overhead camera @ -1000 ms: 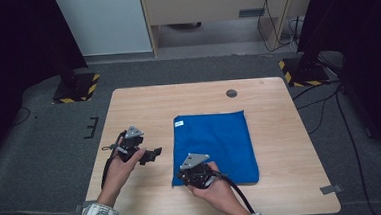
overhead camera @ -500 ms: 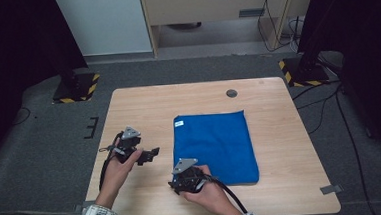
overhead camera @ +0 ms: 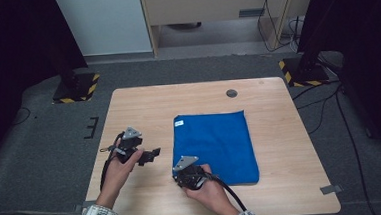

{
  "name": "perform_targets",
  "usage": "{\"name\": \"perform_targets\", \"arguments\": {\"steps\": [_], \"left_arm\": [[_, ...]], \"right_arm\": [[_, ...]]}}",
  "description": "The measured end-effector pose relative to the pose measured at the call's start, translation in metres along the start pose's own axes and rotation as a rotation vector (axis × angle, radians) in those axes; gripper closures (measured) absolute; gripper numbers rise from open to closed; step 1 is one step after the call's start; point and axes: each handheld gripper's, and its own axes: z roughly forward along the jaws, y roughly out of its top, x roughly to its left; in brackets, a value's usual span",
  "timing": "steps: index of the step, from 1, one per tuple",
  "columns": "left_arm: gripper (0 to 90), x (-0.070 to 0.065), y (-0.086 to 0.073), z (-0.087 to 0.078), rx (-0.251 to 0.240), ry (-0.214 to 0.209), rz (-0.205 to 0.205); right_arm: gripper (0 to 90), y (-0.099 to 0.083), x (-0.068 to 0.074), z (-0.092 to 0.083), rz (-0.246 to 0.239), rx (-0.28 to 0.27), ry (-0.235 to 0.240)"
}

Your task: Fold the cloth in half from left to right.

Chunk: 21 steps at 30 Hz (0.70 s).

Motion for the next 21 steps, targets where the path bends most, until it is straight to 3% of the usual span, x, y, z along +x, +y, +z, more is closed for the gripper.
{"name": "perform_targets", "arguments": {"steps": [1, 6, 10, 11, 18, 21], "left_arm": [[10.0, -0.002, 0.002, 0.001, 0.0, -0.003, -0.002], [11.9, -0.005, 0.007, 0.008, 0.008, -0.008, 0.011], [16.8, -0.004, 0.016, 0.022, 0.016, -0.017, 0.021], [17.1, -0.001, 0.019, 0.031, 0.017, -0.021, 0.009], [34.7, 0.008, 0.03, 0.049, -0.011, 0.007, -0.021], [42.5, 0.019, 0.038, 0.058, -0.019, 0.004, -0.036]], "right_arm": [[86.7, 0.0, -0.002, 0.0, 0.014, 0.003, -0.006], [87.7, 0.0, -0.001, -0.003, 0.026, -0.024, -0.001], [87.8, 0.0, 0.006, -0.009, 0.034, -0.062, 0.029], [87.8, 0.0, 0.009, -0.012, 0.027, -0.067, 0.047], [87.6, -0.002, 0.022, -0.015, 0.011, -0.074, 0.108], [87.5, -0.003, 0.031, -0.01, 0.0, -0.074, 0.13]]}}
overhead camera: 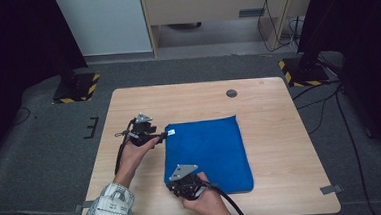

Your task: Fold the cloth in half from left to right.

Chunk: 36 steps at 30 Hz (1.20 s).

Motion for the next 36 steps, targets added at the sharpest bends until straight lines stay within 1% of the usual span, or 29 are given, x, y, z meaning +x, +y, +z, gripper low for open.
{"name": "perform_targets", "arguments": {"steps": [1, 2, 3, 4, 5, 7, 8, 9, 10, 12, 13, 14, 15, 16, 17, 18, 21, 24, 26, 28, 31, 32, 33, 34, 35, 36], "left_arm": [[43.9, 0.0, 0.0, 0.0, 0.0, 0.0, 0.0], [45.9, 0.004, 0.003, 0.005, 0.024, 0.015, 0.024], [47.0, 0.004, 0.003, 0.005, 0.024, 0.015, 0.024], [48.0, 0.006, 0.003, 0.012, 0.043, 0.019, 0.033], [49.3, 0.007, 0.004, 0.015, 0.051, 0.016, 0.038], [51.0, 0.007, 0.004, 0.018, 0.052, 0.012, 0.037], [52.2, 0.008, 0.005, 0.024, 0.055, 0.007, 0.039], [53.3, 0.008, 0.005, 0.024, 0.055, 0.007, 0.039], [55.3, 0.011, 0.008, 0.028, 0.046, 0.018, 0.047], [57.8, 0.015, 0.011, 0.032, 0.045, 0.009, 0.029], [59.0, 0.015, 0.011, 0.032, 0.045, 0.009, 0.029], [59.9, 0.016, 0.011, 0.037, 0.061, 0.015, 0.04], [60.0, 0.016, 0.011, 0.037, 0.061, 0.015, 0.04], [60.1, 0.017, 0.011, 0.043, 0.086, 0.022, 0.052], [60.3, 0.017, 0.011, 0.043, 0.086, 0.022, 0.052], [60.6, 0.019, 0.01, 0.047, 0.112, 0.031, 0.059], [61.3, 0.021, 0.009, 0.051, 0.116, 0.036, 0.057], [62.5, 0.025, 0.006, 0.059, 0.114, 0.042, 0.035], [63.7, 0.025, 0.006, 0.061, 0.103, 0.043, 0.036], [67.0, 0.024, 0.006, 0.061, 0.106, 0.047, 0.047], [77.8, 0.021, 0.006, 0.061, 0.109, 0.039, 0.059], [81.1, 0.018, 0.006, 0.062, 0.114, 0.037, 0.077], [83.9, 0.018, 0.006, 0.062, 0.114, 0.037, 0.077], [86.1, 0.018, 0.007, 0.062, 0.116, 0.038, 0.084], [86.1, 0.017, 0.007, 0.062, 0.109, 0.032, 0.082], [88.5, 0.018, 0.008, 0.06, 0.097, 0.018, 0.061]], "right_arm": [[87.5, 0.0, 0.0, 0.0, 0.0, 0.0, 0.0], [87.5, -0.002, 0.004, 0.005, -0.004, 0.002, 0.0], [87.5, -0.003, 0.005, 0.007, -0.002, 0.005, 0.0], [87.5, -0.004, 0.006, 0.009, -0.004, 0.005, -0.001], [87.5, -0.004, 0.007, 0.01, 0.001, 0.002, 0.0], [87.5, -0.004, 0.009, 0.012, 0.011, -0.01, 0.001], [87.5, -0.004, 0.009, 0.012, 0.019, -0.02, 0.008], [87.5, -0.004, 0.009, 0.012, 0.019, -0.02, 0.008], [87.5, -0.004, 0.011, 0.012, 0.032, -0.028, 0.01], [87.5, -0.004, 0.012, 0.013, 0.04, -0.03, 0.003], [87.5, -0.004, 0.012, 0.013, 0.04, -0.03, 0.003], [87.5, -0.003, 0.012, 0.014, 0.045, -0.036, -0.003], [87.5, -0.003, 0.012, 0.014, 0.045, -0.036, -0.003], [87.4, -0.003, 0.012, 0.014, 0.051, -0.042, -0.003], [87.4, -0.003, 0.012, 0.014, 0.051, -0.042, -0.003], [87.4, -0.002, 0.012, 0.013, 0.054, -0.042, -0.003], [87.4, -0.002, 0.012, 0.012, 0.054, -0.044, -0.003], [87.4, -0.003, 0.012, 0.011, 0.062, -0.045, -0.001], [87.4, -0.002, 0.012, 0.01, 0.061, -0.048, 0.001], [87.4, -0.002, 0.012, 0.01, 0.063, -0.051, 0.003], [87.4, -0.003, 0.011, 0.01, 0.067, -0.054, 0.003], [87.4, -0.003, 0.011, 0.01, 0.075, -0.056, 0.006], [87.4, -0.003, 0.011, 0.01, 0.075, -0.056, 0.006], [87.4, -0.004, 0.009, 0.01, 0.097, -0.067, 0.01], [87.4, -0.004, 0.009, 0.01, 0.097, -0.067, 0.01], [87.5, -0.004, 0.008, 0.009, 0.102, -0.075, 0.009]]}}
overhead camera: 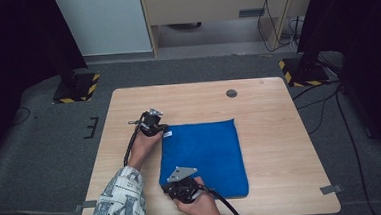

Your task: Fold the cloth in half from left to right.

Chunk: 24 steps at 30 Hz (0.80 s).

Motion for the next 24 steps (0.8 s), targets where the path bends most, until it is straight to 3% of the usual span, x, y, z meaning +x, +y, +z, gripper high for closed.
{"name": "perform_targets", "arguments": {"steps": [6, 18, 24], "left_arm": [[89.2, -0.001, 0.007, -0.015, -0.068, -0.007, -0.035], [89.4, -0.009, 0.026, -0.044, -0.06, -0.022, 0.011], [89.5, -0.005, 0.024, -0.057, -0.056, -0.027, -0.002]], "right_arm": [[87.5, 0.004, 0.004, -0.007, -0.011, -0.021, -0.015], [87.8, 0.01, 0.013, -0.021, -0.021, -0.058, -0.058], [87.9, 0.017, 0.023, -0.025, -0.041, -0.075, -0.088]]}}
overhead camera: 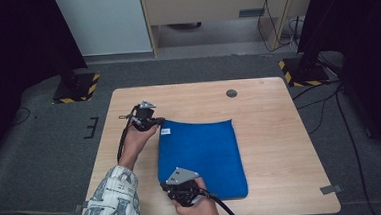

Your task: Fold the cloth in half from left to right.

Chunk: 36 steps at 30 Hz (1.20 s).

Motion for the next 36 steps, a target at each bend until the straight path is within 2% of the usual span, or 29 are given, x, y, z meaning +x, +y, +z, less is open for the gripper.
{"name": "perform_targets", "arguments": {"steps": [5, 8, 16, 27, 34, 36], "left_arm": [[89.5, 0.003, 0.002, -0.011, -0.014, 0.005, -0.009], [89.5, 0.005, 0.004, -0.02, -0.001, 0.025, 0.008], [89.5, 0.011, 0.004, -0.028, 0.006, 0.036, -0.003], [89.5, 0.028, -0.003, -0.039, 0.005, 0.061, -0.038], [89.5, 0.041, -0.011, -0.052, 0.008, 0.089, -0.046], [89.5, 0.044, -0.014, -0.059, -0.003, 0.085, -0.06]], "right_arm": [[88.0, 0.005, 0.007, 0.001, -0.025, -0.003, -0.018], [88.0, 0.011, 0.013, 0.002, -0.057, -0.014, -0.039], [88.0, 0.019, 0.022, 0.002, -0.065, -0.028, -0.046], [88.1, 0.031, 0.034, 0.008, -0.066, -0.037, -0.028], [88.1, 0.044, 0.047, 0.02, -0.042, -0.061, 0.018], [88.1, 0.05, 0.053, 0.025, -0.032, -0.069, 0.041]]}}
